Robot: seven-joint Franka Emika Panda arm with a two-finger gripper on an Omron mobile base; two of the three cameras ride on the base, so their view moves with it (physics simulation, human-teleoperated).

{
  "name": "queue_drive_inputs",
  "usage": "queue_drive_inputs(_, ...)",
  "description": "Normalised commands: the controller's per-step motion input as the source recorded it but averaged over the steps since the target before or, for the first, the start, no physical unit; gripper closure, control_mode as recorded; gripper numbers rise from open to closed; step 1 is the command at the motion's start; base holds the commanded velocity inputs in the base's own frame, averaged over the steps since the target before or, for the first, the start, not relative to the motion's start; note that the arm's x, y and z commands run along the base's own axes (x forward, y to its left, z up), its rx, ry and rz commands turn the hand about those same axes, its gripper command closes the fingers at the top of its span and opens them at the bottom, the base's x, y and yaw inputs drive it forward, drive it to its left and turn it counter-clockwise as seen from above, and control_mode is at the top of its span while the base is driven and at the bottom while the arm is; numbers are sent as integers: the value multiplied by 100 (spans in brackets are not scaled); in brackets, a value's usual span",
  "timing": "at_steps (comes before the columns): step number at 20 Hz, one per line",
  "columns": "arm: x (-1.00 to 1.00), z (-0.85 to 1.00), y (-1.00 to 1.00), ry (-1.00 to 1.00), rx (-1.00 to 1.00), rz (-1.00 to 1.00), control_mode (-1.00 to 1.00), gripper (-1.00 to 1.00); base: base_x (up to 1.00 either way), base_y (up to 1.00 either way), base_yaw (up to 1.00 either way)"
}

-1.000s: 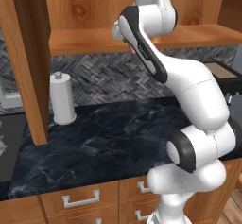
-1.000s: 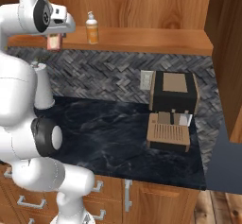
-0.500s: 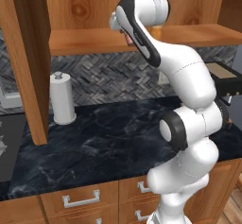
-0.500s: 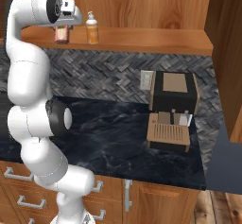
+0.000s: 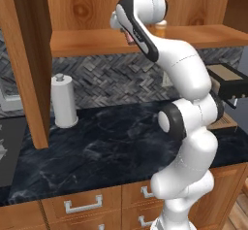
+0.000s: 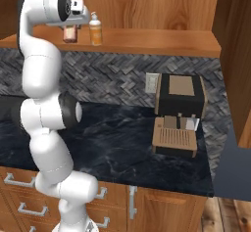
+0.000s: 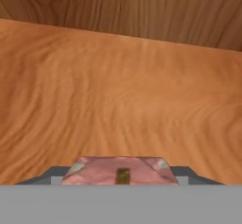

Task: Pick up the soap dispenser and bar soap from the sink, and place them back in the cabinet, and close the cabinet doors.

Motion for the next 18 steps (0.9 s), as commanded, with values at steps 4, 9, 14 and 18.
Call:
queue_drive_inputs(4,45,-19,1,0,0,0,-100,100,0,0,0)
queue_drive_inputs(9,30,-25,1,0,0,0,-100,100,0,0,0)
queue_drive_inputs(14,16,-26,2,0,0,0,-100,100,0,0,0)
queue_drive_inputs(18,7,-9,0,0,0,0,-100,-100,0,0,0)
